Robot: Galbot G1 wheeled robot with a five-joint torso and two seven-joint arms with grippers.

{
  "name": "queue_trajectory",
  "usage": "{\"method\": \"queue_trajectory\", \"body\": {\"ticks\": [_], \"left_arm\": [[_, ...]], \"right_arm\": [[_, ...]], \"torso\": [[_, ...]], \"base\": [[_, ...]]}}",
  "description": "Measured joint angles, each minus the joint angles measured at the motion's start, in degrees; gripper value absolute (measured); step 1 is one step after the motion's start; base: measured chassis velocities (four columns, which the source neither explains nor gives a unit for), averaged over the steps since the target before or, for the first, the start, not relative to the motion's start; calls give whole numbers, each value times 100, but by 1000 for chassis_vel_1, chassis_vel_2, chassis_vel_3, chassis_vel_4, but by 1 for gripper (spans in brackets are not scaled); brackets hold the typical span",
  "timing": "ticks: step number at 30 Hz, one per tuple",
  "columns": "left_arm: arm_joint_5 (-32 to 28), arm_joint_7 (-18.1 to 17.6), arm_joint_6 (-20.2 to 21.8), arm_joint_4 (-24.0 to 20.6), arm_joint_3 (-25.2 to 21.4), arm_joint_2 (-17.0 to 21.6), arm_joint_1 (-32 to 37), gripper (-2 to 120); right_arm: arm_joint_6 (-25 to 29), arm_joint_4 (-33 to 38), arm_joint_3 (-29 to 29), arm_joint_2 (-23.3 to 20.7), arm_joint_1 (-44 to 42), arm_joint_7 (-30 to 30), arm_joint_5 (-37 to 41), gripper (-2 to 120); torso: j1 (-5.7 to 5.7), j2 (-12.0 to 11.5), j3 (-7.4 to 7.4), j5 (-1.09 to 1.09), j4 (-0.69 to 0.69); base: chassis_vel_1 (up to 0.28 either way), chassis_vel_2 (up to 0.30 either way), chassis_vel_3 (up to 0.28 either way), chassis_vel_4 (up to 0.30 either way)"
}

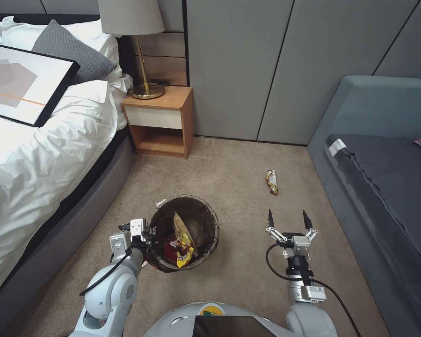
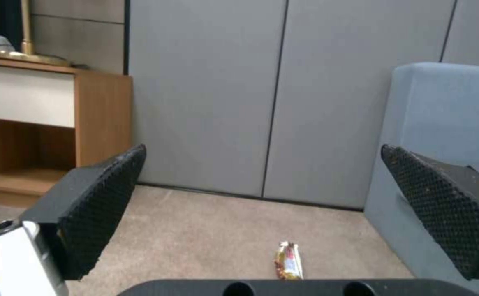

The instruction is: Pick up the trash bin, then pick up the garbage from the floor and place it into the trash bin.

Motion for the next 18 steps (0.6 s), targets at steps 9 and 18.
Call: {"method": "queue_trajectory", "body": {"ticks": [9, 18], "left_arm": [[11, 4, -2, 51, 40, -23, -45, 3], [35, 8, -5, 47, 45, -36, -23, 3]], "right_arm": [[812, -515, 452, 265, -69, 12, -93, 100], [748, -546, 430, 314, 123, 24, 15, 100]], "torso": [[0, 0, 0, 0, 1], [0, 0, 0, 0, 1]], "base": [[0, 0, 0, 0], [0, 0, 0, 0]]}}
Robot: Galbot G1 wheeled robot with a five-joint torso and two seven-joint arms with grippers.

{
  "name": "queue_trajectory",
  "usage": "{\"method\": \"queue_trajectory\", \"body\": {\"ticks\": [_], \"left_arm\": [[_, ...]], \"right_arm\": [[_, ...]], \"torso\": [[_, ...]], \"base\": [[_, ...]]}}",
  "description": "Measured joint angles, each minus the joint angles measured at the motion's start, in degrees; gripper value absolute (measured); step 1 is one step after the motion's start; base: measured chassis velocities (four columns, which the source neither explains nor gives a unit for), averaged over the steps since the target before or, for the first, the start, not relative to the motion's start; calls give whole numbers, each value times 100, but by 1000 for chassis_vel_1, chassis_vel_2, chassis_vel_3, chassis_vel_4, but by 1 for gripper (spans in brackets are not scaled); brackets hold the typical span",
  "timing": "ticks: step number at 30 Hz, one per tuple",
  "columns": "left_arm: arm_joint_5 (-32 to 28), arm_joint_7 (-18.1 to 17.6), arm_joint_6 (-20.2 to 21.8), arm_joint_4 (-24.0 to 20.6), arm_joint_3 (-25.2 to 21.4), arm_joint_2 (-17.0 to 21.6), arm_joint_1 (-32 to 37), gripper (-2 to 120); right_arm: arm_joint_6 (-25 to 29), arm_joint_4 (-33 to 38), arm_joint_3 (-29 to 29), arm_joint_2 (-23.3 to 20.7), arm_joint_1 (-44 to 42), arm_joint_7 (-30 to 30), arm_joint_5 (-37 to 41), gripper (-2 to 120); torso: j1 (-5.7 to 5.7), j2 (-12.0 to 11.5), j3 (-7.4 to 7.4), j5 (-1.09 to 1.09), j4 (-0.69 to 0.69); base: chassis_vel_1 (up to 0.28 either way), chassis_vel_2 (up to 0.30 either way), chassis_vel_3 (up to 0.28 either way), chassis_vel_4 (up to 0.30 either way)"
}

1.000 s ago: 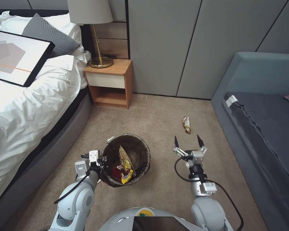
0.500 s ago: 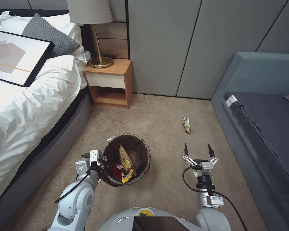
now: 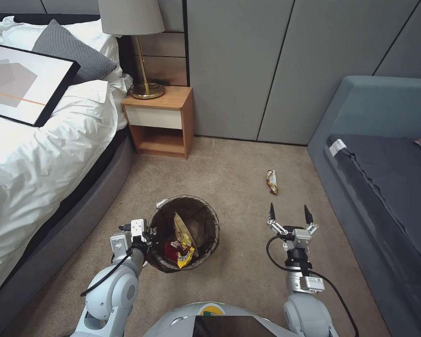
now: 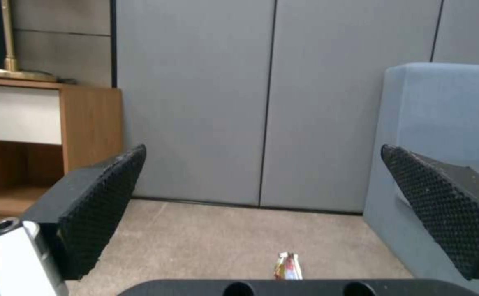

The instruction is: Pick up the trash bin, then pick up the garbage from the floor and place it into the trash bin.

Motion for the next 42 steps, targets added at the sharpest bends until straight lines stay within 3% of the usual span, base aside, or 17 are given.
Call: {"method": "queue_trajectory", "body": {"ticks": [10, 42], "left_arm": [[6, 5, -8, 13, 4, -17, -7, 3], [26, 21, -19, 31, 22, -21, 0, 3]], "right_arm": [[-81, 0, 73, -3, 137, -51, 108, 100], [-62, -1, 156, 16, 168, -226, 192, 100]], "torso": [[0, 0, 0, 0, 0], [0, 0, 0, 0, -1]], "base": [[-59, 53, 49, -66], [-149, 149, 147, -150]]}}
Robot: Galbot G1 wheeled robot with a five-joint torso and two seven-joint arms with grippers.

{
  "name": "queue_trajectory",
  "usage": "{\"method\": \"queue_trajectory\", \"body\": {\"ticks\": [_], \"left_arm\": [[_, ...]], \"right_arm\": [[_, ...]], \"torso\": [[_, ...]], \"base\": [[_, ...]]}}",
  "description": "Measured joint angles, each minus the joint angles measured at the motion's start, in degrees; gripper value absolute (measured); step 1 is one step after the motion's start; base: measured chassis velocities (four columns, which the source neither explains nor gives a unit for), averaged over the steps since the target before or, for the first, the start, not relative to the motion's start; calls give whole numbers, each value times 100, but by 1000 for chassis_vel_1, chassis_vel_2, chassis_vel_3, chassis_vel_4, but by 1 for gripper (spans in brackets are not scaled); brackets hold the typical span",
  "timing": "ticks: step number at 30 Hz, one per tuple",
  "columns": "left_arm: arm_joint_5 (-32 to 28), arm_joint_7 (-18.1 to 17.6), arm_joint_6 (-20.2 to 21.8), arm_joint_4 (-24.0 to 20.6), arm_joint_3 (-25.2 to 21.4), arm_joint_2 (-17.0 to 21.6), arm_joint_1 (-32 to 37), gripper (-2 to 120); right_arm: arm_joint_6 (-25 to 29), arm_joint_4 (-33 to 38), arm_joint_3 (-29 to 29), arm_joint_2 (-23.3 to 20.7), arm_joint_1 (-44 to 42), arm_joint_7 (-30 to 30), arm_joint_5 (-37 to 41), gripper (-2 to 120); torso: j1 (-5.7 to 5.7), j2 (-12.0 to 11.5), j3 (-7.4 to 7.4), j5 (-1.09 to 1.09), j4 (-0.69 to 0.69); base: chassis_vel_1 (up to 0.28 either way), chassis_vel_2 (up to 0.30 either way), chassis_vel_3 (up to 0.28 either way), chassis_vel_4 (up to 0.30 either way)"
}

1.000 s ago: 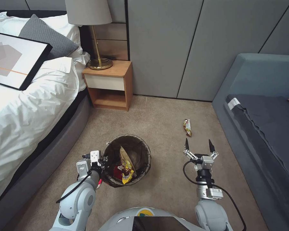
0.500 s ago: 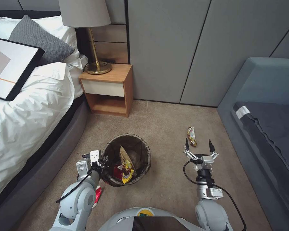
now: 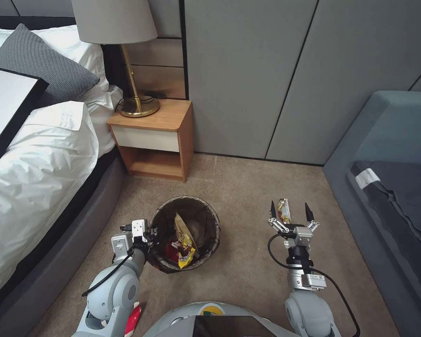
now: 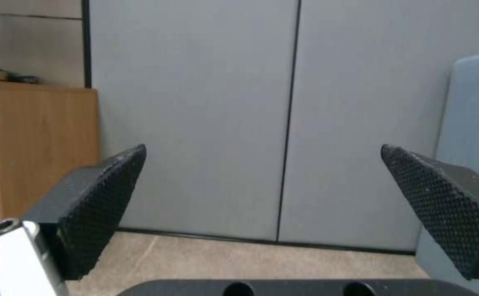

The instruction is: Pick up the trash bin, then pick up the garbage from the floor and place it into the trash bin.

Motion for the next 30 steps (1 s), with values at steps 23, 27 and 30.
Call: {"method": "queue_trajectory", "body": {"ticks": [23, 27, 30], "left_arm": [[18, -1, 2, -23, 26, 2, 19, 3], [18, 0, 4, -23, 26, 0, 14, 3], [19, 0, 5, -23, 22, 0, 13, 3]], "right_arm": [[14, -3, 49, -42, 32, -47, 34, 100], [18, -8, 51, -38, 37, -48, 40, 100], [19, -12, 51, -36, 45, -51, 40, 100]], "torso": [[0, 0, 0, 0, 1], [0, 0, 0, 0, 0], [0, 0, 0, 0, 1]], "base": [[-155, 164, 171, -164], [-184, 165, 186, -181], [-173, 189, 178, -181]]}}
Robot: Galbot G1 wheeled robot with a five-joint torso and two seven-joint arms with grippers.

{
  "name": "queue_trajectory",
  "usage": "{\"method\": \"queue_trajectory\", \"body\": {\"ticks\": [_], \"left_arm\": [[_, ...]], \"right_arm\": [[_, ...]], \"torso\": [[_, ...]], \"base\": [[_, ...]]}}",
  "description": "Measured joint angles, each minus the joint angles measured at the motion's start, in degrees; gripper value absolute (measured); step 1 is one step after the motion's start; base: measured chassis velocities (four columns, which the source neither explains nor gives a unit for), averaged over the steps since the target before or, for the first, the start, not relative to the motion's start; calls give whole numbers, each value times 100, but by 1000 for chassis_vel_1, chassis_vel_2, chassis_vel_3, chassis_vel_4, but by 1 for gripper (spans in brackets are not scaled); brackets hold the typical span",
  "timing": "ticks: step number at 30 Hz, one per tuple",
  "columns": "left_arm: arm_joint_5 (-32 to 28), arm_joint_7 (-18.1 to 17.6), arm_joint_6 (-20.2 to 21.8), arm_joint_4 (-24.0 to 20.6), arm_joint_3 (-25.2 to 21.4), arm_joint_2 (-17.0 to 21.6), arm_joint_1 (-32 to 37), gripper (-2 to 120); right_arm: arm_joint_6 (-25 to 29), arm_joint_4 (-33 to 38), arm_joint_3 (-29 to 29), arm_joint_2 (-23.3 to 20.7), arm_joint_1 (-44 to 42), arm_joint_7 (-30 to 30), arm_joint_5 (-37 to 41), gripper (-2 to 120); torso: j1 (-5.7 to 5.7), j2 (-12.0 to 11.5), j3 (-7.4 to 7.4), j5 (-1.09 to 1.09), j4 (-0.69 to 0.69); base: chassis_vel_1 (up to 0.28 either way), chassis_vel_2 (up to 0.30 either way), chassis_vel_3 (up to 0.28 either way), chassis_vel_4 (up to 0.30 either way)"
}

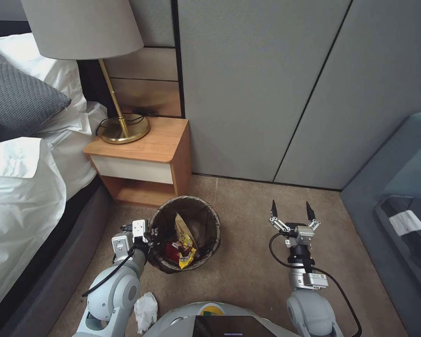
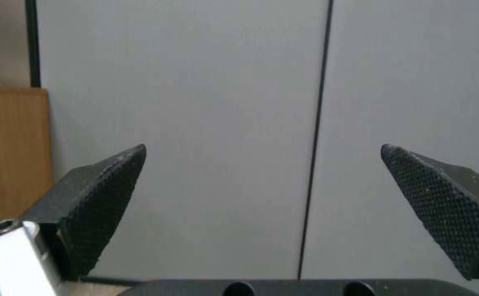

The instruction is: Pick up the trash bin, then pick up the garbage from the floor and place it into the trash bin.

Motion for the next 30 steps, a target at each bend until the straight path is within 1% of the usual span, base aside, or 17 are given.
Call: {"method": "queue_trajectory", "body": {"ticks": [3, 5, 6, 8, 10, 11, 13, 14, 15, 16, 17, 18, 21, 24, 30], "left_arm": [[-2, 0, 1, 0, -2, -1, -1, 3], [-2, 0, 1, 0, -3, -2, 0, 3], [-2, 0, 1, 0, -3, -2, 0, 3], [-3, 2, 0, 2, -2, -4, -1, 3], [-4, 2, 0, 3, -5, -3, -1, 3], [-4, 2, 0, 3, -11, -1, -1, 3], [-7, 2, 0, 6, -23, 2, -2, 3], [-9, 2, 0, 10, -24, 3, -2, 3], [-9, 2, 0, 10, -24, 3, -2, 3], [-9, 2, -1, 11, -24, 3, 0, 3], [-10, 2, -2, 12, -25, 1, 7, 3], [-11, 3, -3, 16, -27, -1, 10, 3], [-12, 3, -5, 27, -30, -4, 14, 3], [-13, 5, -9, 47, -28, -10, 23, 3], [-13, 9, -17, 48, 9, -20, 73, 3]], "right_arm": [[7, -16, 2, 4, 16, -2, -2, 100], [180, -161, 77, 18, 129, 62, -290, 100], [180, -161, 77, 18, 129, 62, -290, 100], [323, -326, 216, 24, 278, 135, -633, 100], [272, -368, 276, -10, 298, 161, -715, 100], [120, -388, 323, -61, 299, 208, -766, 100], [-494, -415, 495, -191, 220, 174, -813, 100], [-722, -432, 553, -252, 168, 125, -780, 100], [-722, -432, 553, -252, 168, 125, -780, 100], [-975, -448, 601, -323, 108, 93, -716, 100], [-1440, -484, 693, -430, -15, 29, -510, 100], [-1662, -529, 769, -494, -91, -15, -406, 100], [-1793, -623, 894, -556, -171, -107, -344, 100], [-1786, -669, 989, -577, -264, -252, -336, 100], [-1786, -637, 1078, -570, -466, -505, -337, 100]], "torso": [[0, 0, 0, 0, 0], [0, 0, 1, -1, -1], [0, 0, 1, -1, -1], [1, 0, 1, 0, -1], [1, 0, 2, 1, 0], [1, 0, 2, 1, 1], [1, 0, 1, 1, 2], [0, 0, 0, 1, -2], [0, 0, 0, 1, -2], [0, 0, 0, 0, -2], [0, 0, 0, 1, -2], [0, 0, 0, 1, -2], [0, 0, 0, 1, -2], [0, 0, 0, 1, 0], [0, 0, 0, 0, 0]], "base": [[-144, 179, 176, -189], [-175, 164, 165, -181], [-175, 160, 159, -181], [-154, 138, 162, -180], [-136, 82, 121, -87], [-65, 82, 52, -60], [11, 52, 19, -35], [0, 0, 0, 0], [0, 0, 0, 0], [0, 0, 0, 0], [0, 0, 0, 0], [0, 0, 0, 0], [0, 0, 0, 0], [0, 0, 0, 0], [0, 0, 0, 0]]}}
